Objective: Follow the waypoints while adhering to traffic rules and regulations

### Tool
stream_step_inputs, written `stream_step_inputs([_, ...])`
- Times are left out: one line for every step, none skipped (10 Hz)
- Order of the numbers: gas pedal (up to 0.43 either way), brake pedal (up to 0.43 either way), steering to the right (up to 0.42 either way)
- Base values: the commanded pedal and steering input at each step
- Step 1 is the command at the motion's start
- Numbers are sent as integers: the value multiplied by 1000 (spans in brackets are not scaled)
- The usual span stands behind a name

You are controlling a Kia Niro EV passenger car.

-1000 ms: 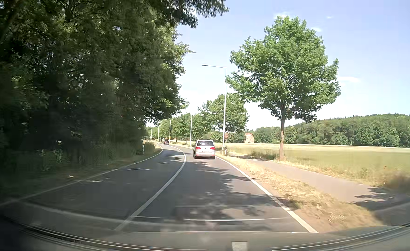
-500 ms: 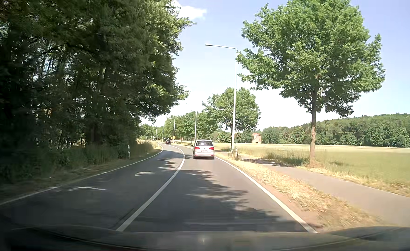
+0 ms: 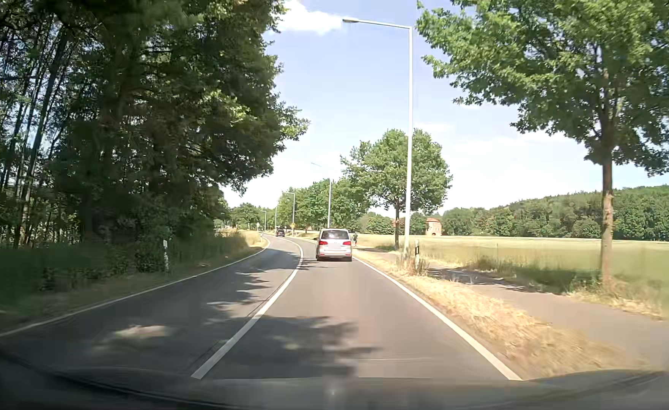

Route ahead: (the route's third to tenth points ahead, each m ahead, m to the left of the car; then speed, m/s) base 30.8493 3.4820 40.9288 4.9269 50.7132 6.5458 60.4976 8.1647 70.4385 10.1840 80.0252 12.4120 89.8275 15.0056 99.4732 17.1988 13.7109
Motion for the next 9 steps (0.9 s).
stream_step_inputs([87, 30, -22])
stream_step_inputs([87, 30, -22])
stream_step_inputs([87, 30, -22])
stream_step_inputs([87, 30, -21])
stream_step_inputs([79, 30, -20])
stream_step_inputs([79, 30, -19])
stream_step_inputs([79, 30, -18])
stream_step_inputs([79, 30, -15])
stream_step_inputs([79, 30, -13])
